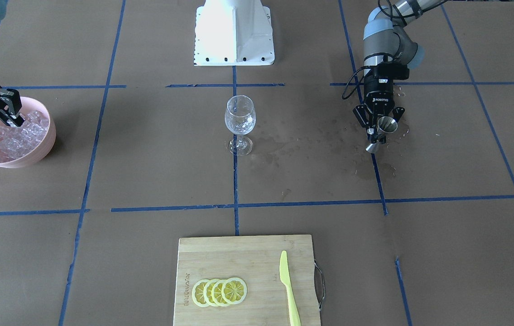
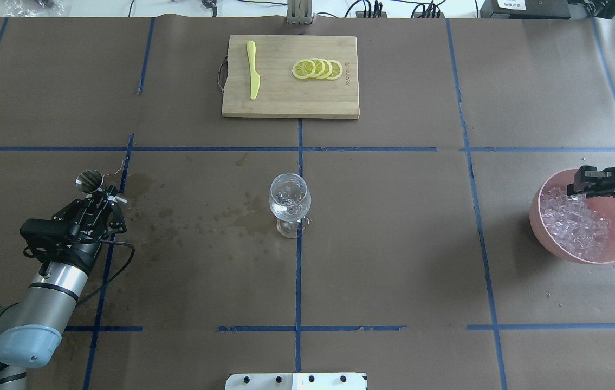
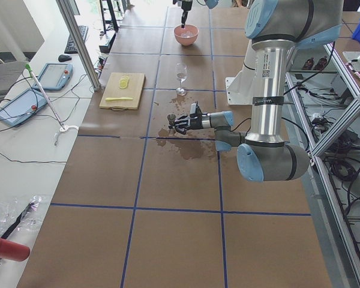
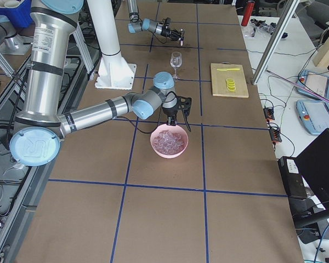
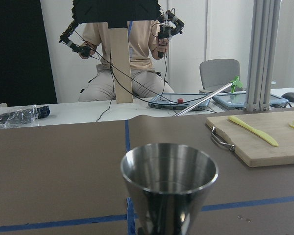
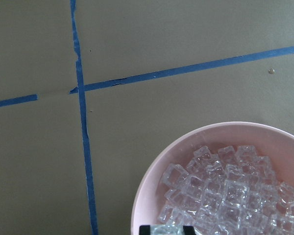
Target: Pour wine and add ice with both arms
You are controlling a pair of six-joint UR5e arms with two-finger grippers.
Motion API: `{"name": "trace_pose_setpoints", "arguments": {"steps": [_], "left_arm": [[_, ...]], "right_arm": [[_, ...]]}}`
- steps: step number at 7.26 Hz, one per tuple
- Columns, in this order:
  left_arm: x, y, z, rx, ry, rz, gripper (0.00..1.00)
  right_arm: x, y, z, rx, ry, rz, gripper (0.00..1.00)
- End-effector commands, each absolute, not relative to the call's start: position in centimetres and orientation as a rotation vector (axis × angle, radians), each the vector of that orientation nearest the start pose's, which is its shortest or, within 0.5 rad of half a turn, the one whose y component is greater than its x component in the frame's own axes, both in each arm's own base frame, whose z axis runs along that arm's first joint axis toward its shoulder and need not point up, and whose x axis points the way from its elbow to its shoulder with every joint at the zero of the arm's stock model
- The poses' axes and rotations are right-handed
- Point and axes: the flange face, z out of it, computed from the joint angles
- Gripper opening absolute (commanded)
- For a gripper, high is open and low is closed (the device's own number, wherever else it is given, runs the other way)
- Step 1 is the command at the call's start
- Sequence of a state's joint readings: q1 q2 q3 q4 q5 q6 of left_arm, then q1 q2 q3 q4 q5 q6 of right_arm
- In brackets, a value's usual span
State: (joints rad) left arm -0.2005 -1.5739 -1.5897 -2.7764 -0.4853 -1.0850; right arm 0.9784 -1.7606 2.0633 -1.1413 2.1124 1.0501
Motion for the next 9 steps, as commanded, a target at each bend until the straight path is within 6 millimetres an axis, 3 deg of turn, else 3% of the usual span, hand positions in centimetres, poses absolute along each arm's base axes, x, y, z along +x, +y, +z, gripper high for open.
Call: {"name": "trace_pose_setpoints", "arguments": {"steps": [1,9], "left_arm": [[40.16,-30.71,52.66,1.226,0.707,-0.442,0.00],[40.25,-30.37,53.17,1.222,0.702,-0.430,0.06]], "right_arm": [[-16.95,-39.91,45.20,0.121,-0.885,0.226,0.00],[-17.20,-40.04,45.10,0.122,-0.887,0.222,0.00]]}}
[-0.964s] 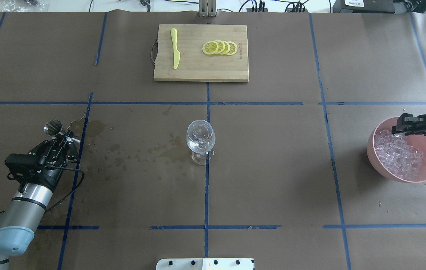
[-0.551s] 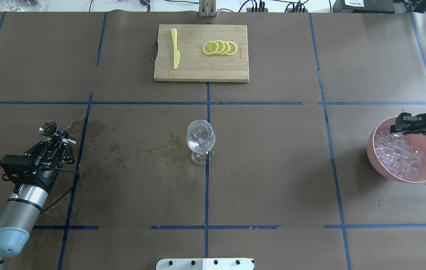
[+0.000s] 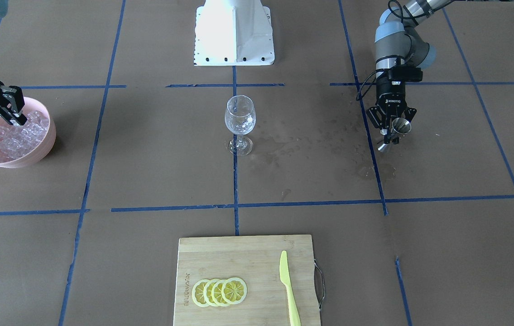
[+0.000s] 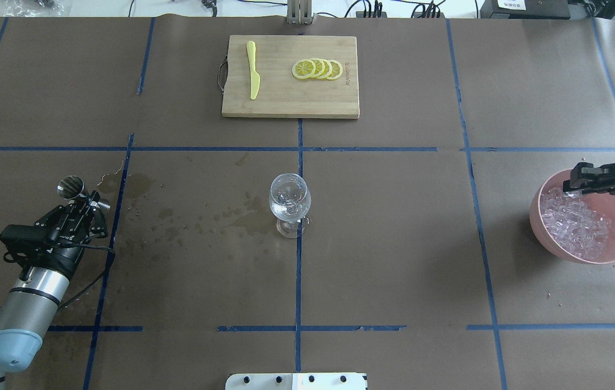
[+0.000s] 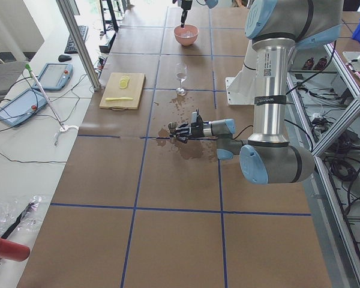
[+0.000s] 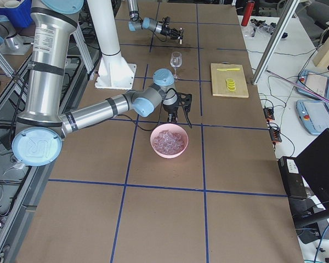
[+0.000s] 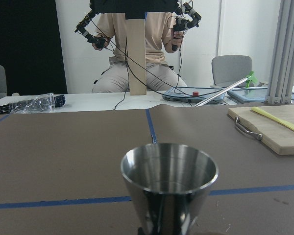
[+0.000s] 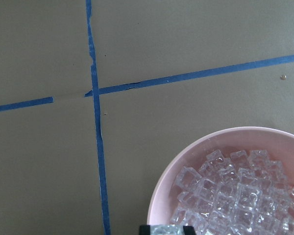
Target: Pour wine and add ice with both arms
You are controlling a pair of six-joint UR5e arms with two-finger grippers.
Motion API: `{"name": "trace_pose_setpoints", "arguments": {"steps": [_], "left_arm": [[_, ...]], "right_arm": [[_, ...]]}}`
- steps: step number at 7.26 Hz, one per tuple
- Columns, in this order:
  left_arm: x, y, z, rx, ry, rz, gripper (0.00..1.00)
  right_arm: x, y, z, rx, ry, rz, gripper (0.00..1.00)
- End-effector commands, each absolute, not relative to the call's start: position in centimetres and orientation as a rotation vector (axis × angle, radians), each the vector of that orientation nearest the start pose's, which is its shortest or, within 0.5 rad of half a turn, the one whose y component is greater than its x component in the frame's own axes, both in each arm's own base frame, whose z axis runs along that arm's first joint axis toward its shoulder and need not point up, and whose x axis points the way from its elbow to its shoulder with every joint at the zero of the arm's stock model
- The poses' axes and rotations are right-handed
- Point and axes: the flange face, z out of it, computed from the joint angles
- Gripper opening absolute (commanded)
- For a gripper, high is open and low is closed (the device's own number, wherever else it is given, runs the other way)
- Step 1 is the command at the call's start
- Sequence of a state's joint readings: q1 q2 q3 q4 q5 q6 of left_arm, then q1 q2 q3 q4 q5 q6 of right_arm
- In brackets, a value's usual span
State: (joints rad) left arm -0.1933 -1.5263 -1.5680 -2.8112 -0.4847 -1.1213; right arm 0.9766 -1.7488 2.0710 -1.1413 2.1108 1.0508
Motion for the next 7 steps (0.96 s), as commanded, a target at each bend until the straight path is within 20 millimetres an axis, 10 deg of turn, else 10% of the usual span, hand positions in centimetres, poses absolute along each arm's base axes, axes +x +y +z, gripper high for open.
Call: {"name": "trace_pose_setpoints", "arguments": {"steps": [1,7], "left_arm": [[40.29,-30.38,53.53,1.222,0.695,-0.425,0.16],[40.83,-30.13,54.12,1.220,0.687,-0.411,0.40]], "right_arm": [[-17.14,-40.07,45.10,0.122,-0.887,0.223,0.00],[-17.24,-40.12,45.19,0.122,-0.885,0.223,0.00]]}}
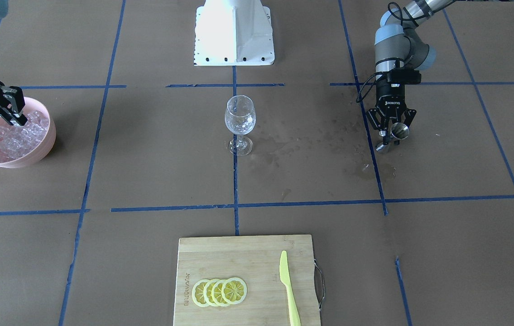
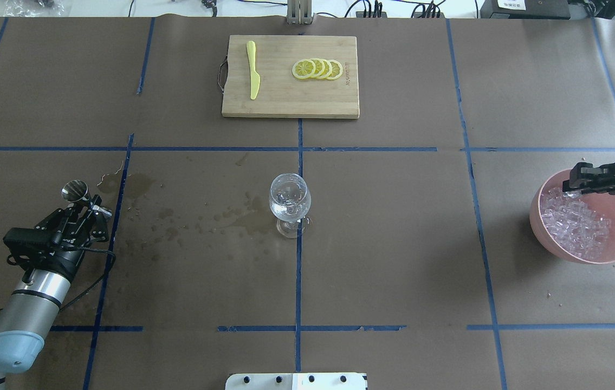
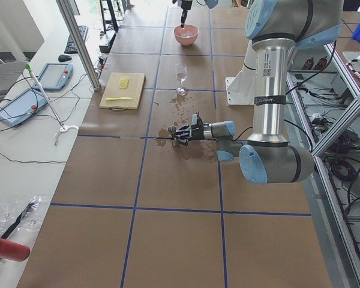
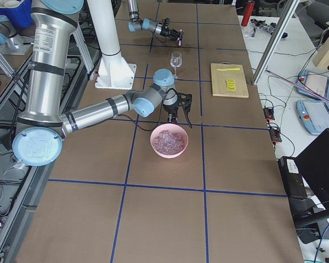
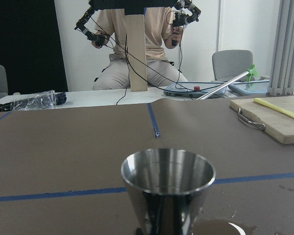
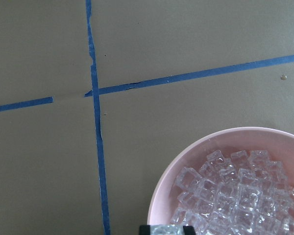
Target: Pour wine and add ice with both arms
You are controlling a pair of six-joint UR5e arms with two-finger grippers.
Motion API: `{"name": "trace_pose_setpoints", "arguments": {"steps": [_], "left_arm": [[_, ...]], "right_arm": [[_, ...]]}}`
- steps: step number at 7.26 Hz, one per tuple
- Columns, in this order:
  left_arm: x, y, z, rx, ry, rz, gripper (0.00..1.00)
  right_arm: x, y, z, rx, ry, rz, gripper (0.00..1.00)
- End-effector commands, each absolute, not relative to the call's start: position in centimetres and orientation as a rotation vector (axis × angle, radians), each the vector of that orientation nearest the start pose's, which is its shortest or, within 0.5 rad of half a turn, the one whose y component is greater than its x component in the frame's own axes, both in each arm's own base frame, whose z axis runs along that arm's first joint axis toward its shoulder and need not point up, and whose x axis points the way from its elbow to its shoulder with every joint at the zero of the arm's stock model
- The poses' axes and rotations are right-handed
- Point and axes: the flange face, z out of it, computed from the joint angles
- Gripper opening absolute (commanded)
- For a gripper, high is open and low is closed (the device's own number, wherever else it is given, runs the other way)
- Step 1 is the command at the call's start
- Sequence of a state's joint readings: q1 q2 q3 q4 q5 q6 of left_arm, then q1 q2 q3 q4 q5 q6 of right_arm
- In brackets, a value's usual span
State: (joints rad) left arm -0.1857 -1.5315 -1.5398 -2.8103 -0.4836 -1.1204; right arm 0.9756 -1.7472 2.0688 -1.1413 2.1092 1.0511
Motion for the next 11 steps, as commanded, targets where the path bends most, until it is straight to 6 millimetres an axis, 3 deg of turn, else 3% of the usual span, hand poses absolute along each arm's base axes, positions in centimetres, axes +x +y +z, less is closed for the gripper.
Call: {"name": "trace_pose_setpoints", "arguments": {"steps": [1,3,7,11], "left_arm": [[40.84,-30.13,54.26,1.221,0.681,-0.406,0.43],[40.73,-30.12,54.61,1.224,0.670,-0.397,0.81],[40.79,-30.12,54.86,1.221,0.666,-0.392,0.98],[40.75,-29.96,54.97,1.163,0.705,-0.347,0.98]], "right_arm": [[-17.24,-40.15,45.25,0.123,-0.884,0.224,0.00],[-17.23,-40.13,45.20,0.123,-0.884,0.224,0.00],[-17.25,-40.17,45.11,0.125,-0.887,0.223,0.00],[-17.25,-40.11,44.94,0.125,-0.890,0.220,0.00]]}}
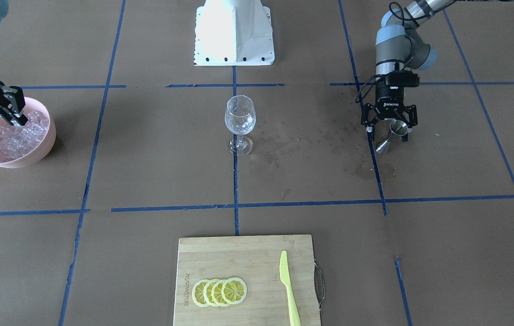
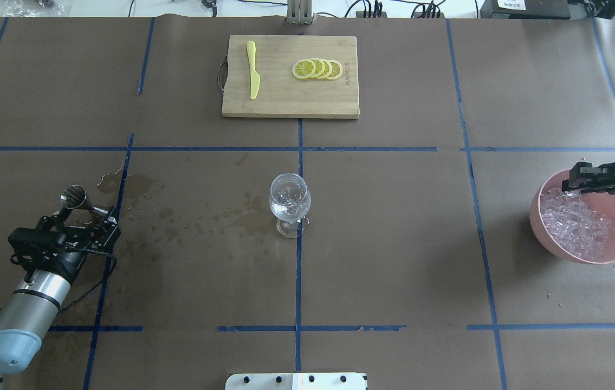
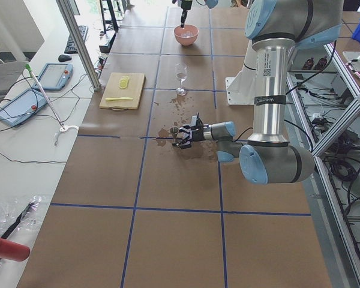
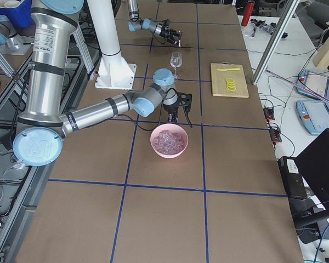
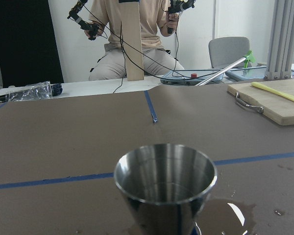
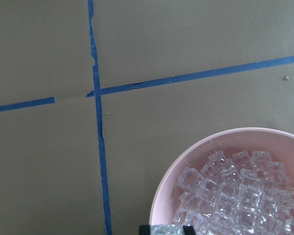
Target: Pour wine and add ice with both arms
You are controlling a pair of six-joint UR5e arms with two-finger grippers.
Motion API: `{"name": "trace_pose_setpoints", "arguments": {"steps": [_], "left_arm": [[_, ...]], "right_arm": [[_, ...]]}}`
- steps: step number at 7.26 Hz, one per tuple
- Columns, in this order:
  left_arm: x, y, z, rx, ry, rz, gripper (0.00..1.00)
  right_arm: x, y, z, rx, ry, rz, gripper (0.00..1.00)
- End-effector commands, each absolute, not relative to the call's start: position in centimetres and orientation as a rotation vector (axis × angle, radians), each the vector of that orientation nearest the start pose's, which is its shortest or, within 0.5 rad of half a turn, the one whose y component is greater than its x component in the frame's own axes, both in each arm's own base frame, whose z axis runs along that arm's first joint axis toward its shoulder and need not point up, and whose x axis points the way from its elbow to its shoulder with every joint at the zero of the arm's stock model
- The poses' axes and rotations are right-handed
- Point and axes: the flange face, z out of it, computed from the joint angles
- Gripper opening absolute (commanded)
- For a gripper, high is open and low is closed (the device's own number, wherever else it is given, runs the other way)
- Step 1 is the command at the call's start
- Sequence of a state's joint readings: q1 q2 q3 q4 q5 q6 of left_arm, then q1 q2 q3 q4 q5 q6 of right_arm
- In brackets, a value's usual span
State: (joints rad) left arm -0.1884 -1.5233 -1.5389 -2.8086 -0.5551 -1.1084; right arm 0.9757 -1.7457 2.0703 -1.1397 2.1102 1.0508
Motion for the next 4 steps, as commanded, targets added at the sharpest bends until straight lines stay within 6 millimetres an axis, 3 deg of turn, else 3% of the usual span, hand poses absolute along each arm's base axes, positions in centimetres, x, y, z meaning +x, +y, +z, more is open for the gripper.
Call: {"name": "trace_pose_setpoints", "arguments": {"steps": [1,4], "left_arm": [[40.7,-29.8,54.5,1.145,0.728,-0.337,0.98],[36.1,-28.4,53.8,1.086,0.760,-0.279,0.98]], "right_arm": [[-17.2,-40.1,44.9,0.126,-0.891,0.220,0.00],[-17.2,-40.1,44.8,0.127,-0.894,0.218,0.00]]}}
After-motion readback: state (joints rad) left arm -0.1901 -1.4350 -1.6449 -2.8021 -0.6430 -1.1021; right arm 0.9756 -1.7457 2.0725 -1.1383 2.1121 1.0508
